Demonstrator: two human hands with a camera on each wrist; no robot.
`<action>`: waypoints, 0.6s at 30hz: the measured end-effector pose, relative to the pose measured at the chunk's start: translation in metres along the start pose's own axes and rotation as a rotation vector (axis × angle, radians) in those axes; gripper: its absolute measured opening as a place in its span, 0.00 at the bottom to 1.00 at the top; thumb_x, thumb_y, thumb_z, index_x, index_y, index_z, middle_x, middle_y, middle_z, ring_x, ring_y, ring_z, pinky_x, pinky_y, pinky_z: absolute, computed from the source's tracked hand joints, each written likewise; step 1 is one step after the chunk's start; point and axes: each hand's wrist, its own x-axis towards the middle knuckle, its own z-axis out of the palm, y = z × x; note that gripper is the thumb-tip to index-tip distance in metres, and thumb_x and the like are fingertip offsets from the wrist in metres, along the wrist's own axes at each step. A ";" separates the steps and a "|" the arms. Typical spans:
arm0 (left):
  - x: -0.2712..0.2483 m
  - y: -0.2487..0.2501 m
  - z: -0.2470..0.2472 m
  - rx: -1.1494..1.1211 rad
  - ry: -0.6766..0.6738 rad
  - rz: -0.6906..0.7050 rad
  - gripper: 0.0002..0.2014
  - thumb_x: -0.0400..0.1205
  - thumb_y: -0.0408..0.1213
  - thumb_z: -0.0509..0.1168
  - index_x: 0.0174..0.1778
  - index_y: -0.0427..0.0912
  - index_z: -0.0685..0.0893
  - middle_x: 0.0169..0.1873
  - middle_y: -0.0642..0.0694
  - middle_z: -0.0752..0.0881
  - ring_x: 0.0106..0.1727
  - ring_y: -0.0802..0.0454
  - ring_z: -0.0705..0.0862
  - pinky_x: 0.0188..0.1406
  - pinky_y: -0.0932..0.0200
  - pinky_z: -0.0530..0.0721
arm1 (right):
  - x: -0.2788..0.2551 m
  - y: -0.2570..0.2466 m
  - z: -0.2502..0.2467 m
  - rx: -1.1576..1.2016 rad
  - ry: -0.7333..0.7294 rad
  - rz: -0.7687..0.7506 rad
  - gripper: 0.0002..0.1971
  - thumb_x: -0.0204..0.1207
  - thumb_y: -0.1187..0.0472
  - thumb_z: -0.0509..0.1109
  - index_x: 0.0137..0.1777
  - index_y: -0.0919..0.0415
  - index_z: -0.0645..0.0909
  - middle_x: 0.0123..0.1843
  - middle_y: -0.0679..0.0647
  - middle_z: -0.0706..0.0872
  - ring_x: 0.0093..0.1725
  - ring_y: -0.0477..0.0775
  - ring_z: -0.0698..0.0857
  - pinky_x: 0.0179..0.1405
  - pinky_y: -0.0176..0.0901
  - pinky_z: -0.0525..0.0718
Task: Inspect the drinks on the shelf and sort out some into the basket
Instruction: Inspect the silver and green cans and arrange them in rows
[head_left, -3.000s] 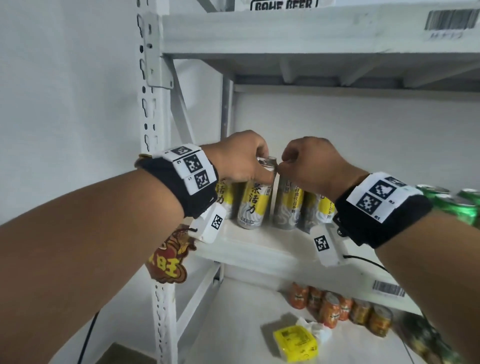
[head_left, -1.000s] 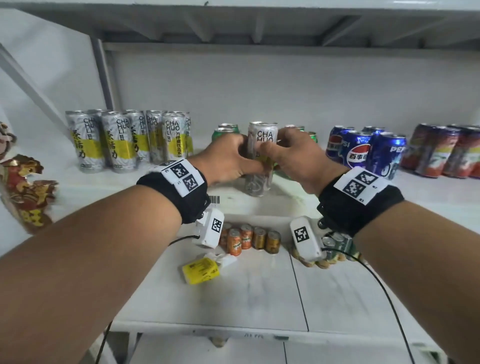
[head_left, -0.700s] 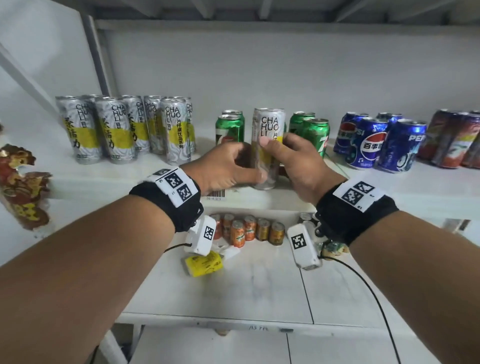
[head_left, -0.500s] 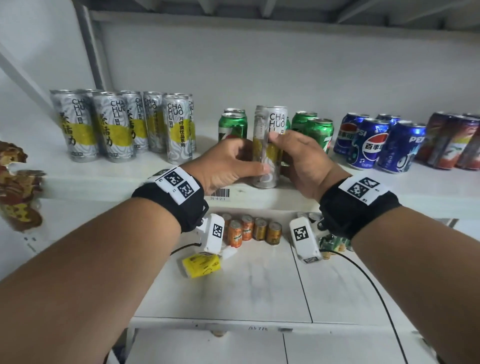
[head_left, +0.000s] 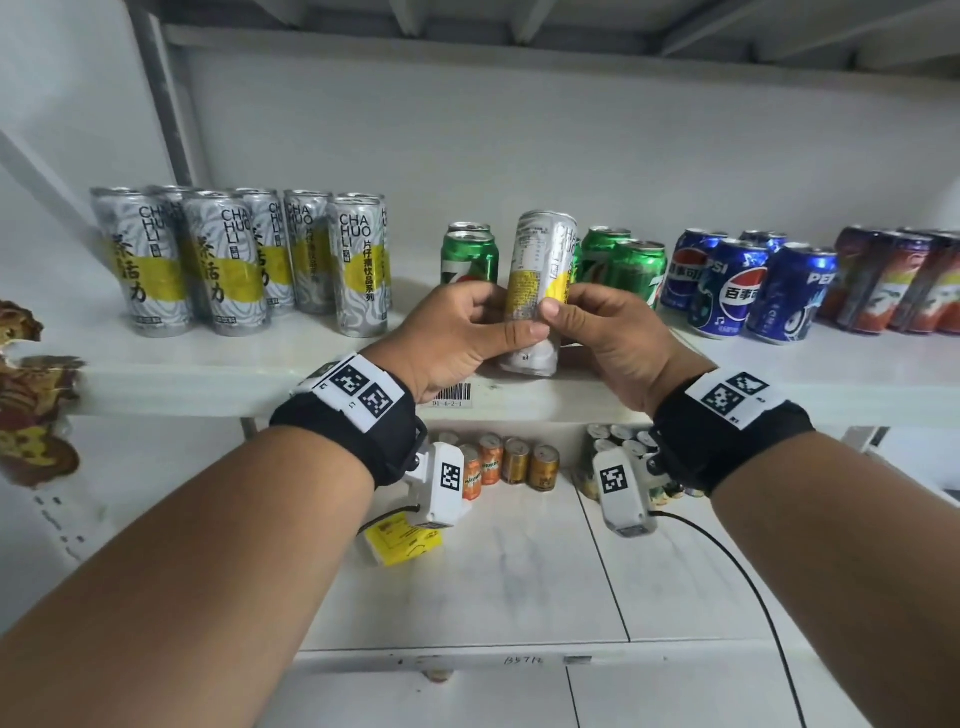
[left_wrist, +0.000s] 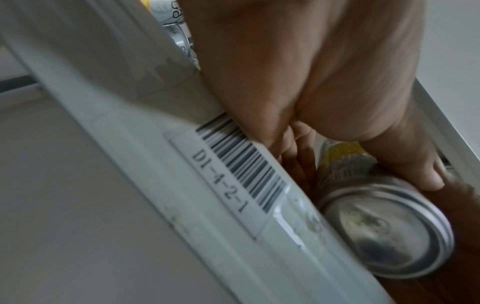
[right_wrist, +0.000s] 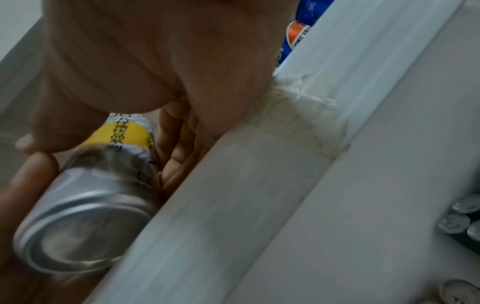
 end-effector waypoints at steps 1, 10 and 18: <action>0.000 0.000 0.000 -0.002 -0.002 0.002 0.33 0.67 0.42 0.86 0.68 0.36 0.87 0.58 0.36 0.95 0.60 0.40 0.96 0.52 0.53 0.95 | 0.000 0.000 0.000 -0.002 -0.001 0.004 0.15 0.70 0.56 0.82 0.56 0.61 0.91 0.54 0.59 0.95 0.52 0.56 0.92 0.65 0.60 0.89; 0.003 -0.002 -0.002 -0.006 -0.102 -0.038 0.22 0.75 0.34 0.82 0.64 0.36 0.88 0.56 0.38 0.96 0.59 0.43 0.96 0.54 0.55 0.94 | -0.002 -0.003 -0.001 0.090 0.043 0.076 0.20 0.76 0.60 0.77 0.65 0.70 0.84 0.57 0.67 0.90 0.52 0.65 0.87 0.55 0.64 0.92; 0.005 -0.008 -0.004 0.119 -0.055 0.051 0.25 0.76 0.27 0.84 0.68 0.37 0.87 0.59 0.38 0.95 0.61 0.40 0.96 0.55 0.48 0.95 | -0.002 -0.004 0.006 0.000 0.084 -0.024 0.28 0.71 0.56 0.80 0.68 0.69 0.81 0.59 0.62 0.93 0.55 0.59 0.92 0.61 0.59 0.91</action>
